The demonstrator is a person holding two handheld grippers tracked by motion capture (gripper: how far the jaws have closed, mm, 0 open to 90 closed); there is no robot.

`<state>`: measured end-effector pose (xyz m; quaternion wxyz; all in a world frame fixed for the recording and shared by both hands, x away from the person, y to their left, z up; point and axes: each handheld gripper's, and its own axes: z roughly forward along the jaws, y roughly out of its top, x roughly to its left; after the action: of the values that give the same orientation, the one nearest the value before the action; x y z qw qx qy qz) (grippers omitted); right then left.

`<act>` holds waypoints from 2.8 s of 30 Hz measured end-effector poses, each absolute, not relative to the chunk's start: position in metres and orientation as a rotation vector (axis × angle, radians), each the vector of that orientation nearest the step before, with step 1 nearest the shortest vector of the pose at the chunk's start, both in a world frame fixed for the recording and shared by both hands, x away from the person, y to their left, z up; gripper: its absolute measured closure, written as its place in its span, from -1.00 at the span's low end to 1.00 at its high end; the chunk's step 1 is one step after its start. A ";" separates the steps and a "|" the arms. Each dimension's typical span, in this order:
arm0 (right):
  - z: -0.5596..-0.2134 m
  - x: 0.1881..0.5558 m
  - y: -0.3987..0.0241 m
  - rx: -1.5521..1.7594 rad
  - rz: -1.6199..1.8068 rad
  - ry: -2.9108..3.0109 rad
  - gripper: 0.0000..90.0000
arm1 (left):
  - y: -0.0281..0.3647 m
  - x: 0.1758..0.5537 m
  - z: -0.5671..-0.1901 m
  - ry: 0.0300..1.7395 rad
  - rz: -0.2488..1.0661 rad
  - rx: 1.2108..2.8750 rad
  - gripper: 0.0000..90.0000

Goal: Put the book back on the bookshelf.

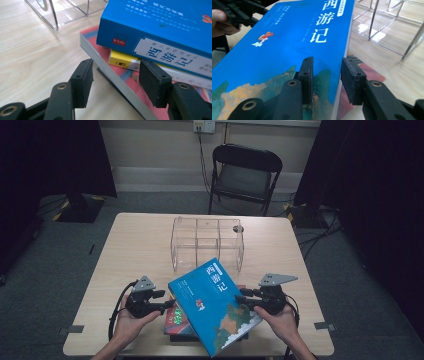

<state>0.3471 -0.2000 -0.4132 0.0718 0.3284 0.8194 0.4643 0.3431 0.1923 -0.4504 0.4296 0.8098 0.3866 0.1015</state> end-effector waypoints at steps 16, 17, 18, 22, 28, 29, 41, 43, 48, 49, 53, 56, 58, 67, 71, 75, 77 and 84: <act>-0.413 0.311 -0.207 1.000 1.410 2.476 0.39 | 0.168 0.381 -0.451 0.990 0.321 2.006 0.10; -0.411 0.311 -0.207 0.995 1.400 2.485 0.38 | 0.168 0.381 -0.451 0.991 0.321 2.000 0.09; -0.410 0.311 -0.206 0.986 1.391 2.490 0.33 | 0.168 0.382 -0.451 0.989 0.319 2.000 0.09; -0.412 0.328 -0.196 0.988 1.364 2.440 0.00 | 0.168 0.384 -0.453 0.991 0.331 1.995 0.00; -0.415 0.351 -0.189 1.032 1.379 2.397 -0.05 | 0.168 0.388 -0.454 0.996 0.307 1.989 -0.07; -0.415 0.351 -0.190 1.039 1.386 2.396 -0.04 | 0.169 0.389 -0.454 0.992 0.306 1.990 -0.08; -0.414 0.337 -0.194 1.073 1.367 2.402 -0.01 | 0.162 0.389 -0.453 1.011 0.323 1.991 -0.02; -0.415 0.338 -0.195 1.074 1.377 2.408 -0.01 | 0.162 0.389 -0.454 1.003 0.322 1.988 -0.03; -0.417 0.339 -0.193 1.051 1.393 2.384 -0.14 | 0.167 0.389 -0.458 0.971 0.311 1.977 -0.05; -0.418 0.340 -0.192 1.053 1.398 2.384 -0.18 | 0.166 0.389 -0.458 0.973 0.311 1.975 -0.05; -0.418 0.343 -0.190 1.055 1.396 2.385 -0.24 | 0.166 0.387 -0.458 0.989 0.303 1.970 -0.05; -0.418 0.344 -0.191 1.051 1.392 2.403 -0.22 | 0.165 0.384 -0.458 1.003 0.303 1.968 -0.06; -0.418 0.344 -0.192 1.049 1.392 2.410 -0.20 | 0.165 0.382 -0.458 0.999 0.309 1.973 -0.06; -0.418 0.346 -0.195 1.029 1.410 2.429 -0.19 | 0.166 0.372 -0.457 1.000 0.267 1.995 -0.14; -0.418 0.346 -0.195 1.016 1.405 2.418 -0.20 | 0.171 0.368 -0.456 0.999 0.259 1.991 -0.17; -0.417 0.344 -0.193 1.011 1.397 2.409 -0.25 | 0.177 0.365 -0.446 1.000 0.295 1.914 -0.26; -0.418 0.345 -0.192 1.024 1.398 2.405 -0.31 | 0.178 0.365 -0.440 0.988 0.267 1.897 -0.27; -0.422 0.352 -0.188 1.102 1.423 2.431 -0.49 | 0.169 0.353 -0.432 0.936 0.260 1.853 -0.29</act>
<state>0.3520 -0.1885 -0.4223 0.0586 0.3638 0.8023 0.4697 0.3531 0.1686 -0.4319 0.5007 0.7666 0.3873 0.1074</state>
